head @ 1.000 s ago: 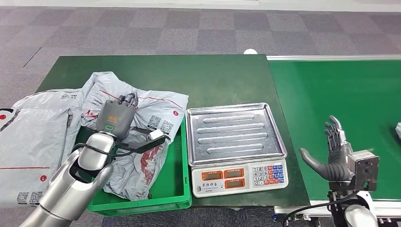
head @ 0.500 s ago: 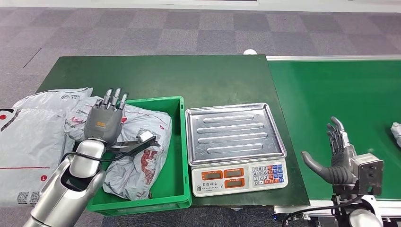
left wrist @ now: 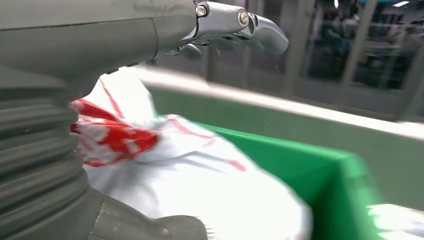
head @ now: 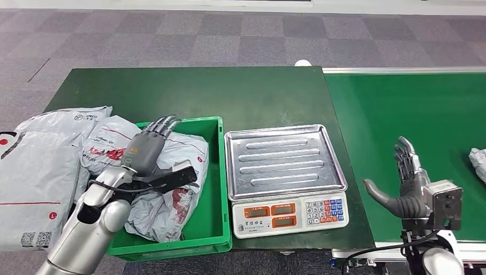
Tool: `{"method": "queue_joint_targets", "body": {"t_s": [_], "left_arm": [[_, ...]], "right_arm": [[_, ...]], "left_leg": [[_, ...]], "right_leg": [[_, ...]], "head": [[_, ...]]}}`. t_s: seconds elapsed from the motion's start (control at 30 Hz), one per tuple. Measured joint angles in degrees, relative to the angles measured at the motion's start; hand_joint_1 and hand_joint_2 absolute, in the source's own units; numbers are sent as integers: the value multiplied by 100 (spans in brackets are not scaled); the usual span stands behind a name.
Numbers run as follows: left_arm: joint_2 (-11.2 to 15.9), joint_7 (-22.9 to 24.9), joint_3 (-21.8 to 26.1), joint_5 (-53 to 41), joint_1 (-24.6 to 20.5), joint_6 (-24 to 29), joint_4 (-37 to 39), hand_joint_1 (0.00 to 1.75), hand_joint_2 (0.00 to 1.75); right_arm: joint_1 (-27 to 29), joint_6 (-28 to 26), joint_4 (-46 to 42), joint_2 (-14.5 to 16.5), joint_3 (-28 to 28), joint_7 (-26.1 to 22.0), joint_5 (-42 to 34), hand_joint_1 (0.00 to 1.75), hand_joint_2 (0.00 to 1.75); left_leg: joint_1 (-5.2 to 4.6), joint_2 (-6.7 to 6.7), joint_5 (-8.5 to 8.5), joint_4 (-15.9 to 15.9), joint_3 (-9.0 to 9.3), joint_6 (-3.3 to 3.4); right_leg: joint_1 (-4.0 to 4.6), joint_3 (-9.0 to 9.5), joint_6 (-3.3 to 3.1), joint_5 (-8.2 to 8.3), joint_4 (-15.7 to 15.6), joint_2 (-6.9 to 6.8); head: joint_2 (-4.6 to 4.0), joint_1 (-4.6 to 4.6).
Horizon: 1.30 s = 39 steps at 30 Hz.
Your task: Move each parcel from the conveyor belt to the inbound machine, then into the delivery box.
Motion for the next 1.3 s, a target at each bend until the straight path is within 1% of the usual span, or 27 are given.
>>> {"method": "queue_joint_targets", "body": {"t_s": [0.07,0.13,0.23,0.3,0.33,0.47,0.53,0.6,0.67,0.77,0.8,0.9,1.1,1.3], "left_arm": [[-73,-94,45,542,-152,-23,76,0,175],[-123,-102,56,706,-264,-32,134,0,175],[-176,-146,63,891,-318,-1,188,0,175],[-256,-321,98,1372,-338,55,234,0,175],[-327,-471,123,1796,-360,75,277,0,175],[-793,-1181,206,4021,-490,35,579,0,175],[-1055,-1403,223,4948,-580,-101,791,0,175],[-1326,-1477,219,5555,-677,-246,1022,0,175],[-1558,-1489,204,5832,-749,-300,1221,0,175],[-1764,-1454,176,6051,-826,-343,1435,0,175],[-1821,-1411,169,6161,-851,-364,1508,0,175],[-1995,-1335,111,6455,-973,-347,1847,0,175],[-2253,-1603,-65,6716,-1292,-185,2708,0,175],[-2384,-1782,-201,6712,-1597,-28,3361,0,175]], "right_arm": [[-130,5,98,-16,11,28,-13,0,175],[-215,2,170,-27,27,40,-20,0,175],[-256,-5,221,-32,52,42,-31,0,175],[-319,-7,277,-32,92,42,-26,0,175],[-394,-14,343,-32,134,45,-12,0,175],[-838,-197,743,-32,454,52,109,0,175],[-1000,-333,899,-32,610,39,121,0,175],[-1127,-413,1028,-32,709,29,93,0,175],[-1211,-441,1133,-32,780,25,74,0,175],[-1271,-432,1246,-32,856,28,61,0,44],[-1297,-397,1289,-32,885,37,67,0,44],[-1507,-275,1529,-27,1075,76,192,0,175],[-2238,-288,2556,66,1808,58,307,0,175],[-2873,-510,3588,231,2327,42,490,0,175]], "left_leg": [[0,-1,3,0,0,1],[0,-1,5,0,1,0],[0,-1,6,0,1,-1],[0,-1,5,0,0,-2],[0,-1,5,0,0,-2],[-1,-2,7,3,0,0],[-2,-6,8,7,0,3],[-2,-11,9,7,-1,5],[-2,-12,9,8,-1,5],[-2,-12,9,7,-1,4],[-2,-12,8,7,-2,4],[-1,-10,9,6,-3,4],[0,-5,19,6,-1,3],[-1,-7,23,6,-2,5]], "right_leg": [[0,2,1,3,0,-2],[0,3,2,5,0,-3],[0,3,1,5,1,-1],[0,2,1,5,1,0],[0,1,1,5,1,0],[-2,2,3,6,1,-2],[-2,4,5,7,0,-8],[-3,6,6,8,0,-13],[-3,6,7,9,0,-13],[-3,6,7,9,0,-12],[-3,5,7,9,0,-12],[-1,4,7,9,1,-10],[0,4,3,16,2,-4],[0,4,1,20,2,-8]], "head": [[0,1],[0,1],[0,1],[0,2],[0,2],[0,1],[0,1],[0,2],[0,2],[0,2],[0,2],[0,2],[0,1],[0,1]]}}
